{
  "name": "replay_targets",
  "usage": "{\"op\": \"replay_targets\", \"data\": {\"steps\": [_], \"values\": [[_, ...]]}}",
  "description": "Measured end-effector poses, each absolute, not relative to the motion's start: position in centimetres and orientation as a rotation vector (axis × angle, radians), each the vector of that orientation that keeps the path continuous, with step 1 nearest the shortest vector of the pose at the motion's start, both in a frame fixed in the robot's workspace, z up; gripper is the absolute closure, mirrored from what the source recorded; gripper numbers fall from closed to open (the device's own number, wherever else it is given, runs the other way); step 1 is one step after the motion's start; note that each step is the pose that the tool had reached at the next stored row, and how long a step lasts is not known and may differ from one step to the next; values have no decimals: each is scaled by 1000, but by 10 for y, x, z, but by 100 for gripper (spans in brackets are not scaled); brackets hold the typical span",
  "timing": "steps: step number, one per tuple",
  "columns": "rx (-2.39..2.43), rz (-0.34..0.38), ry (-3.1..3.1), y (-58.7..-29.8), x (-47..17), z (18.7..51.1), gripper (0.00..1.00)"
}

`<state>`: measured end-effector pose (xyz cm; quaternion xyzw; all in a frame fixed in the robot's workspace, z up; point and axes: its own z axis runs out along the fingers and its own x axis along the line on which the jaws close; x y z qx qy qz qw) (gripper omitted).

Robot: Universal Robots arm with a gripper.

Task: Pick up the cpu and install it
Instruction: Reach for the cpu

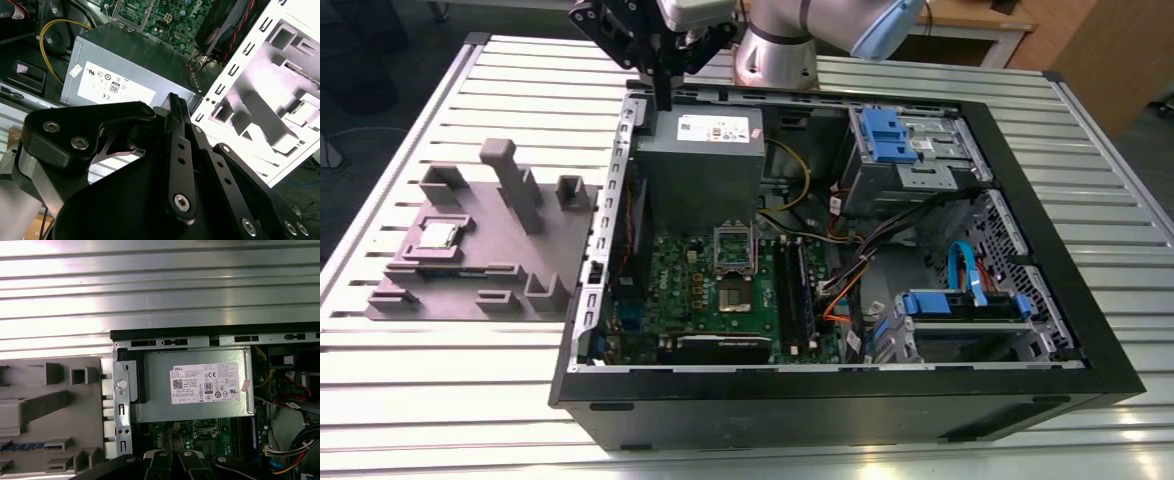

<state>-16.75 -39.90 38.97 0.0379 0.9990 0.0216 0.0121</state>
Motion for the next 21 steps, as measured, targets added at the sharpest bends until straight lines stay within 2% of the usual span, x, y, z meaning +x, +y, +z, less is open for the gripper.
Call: {"op": "replay_targets", "data": {"steps": [21], "values": [[118,68,3116,-399,-171,388,89]]}}
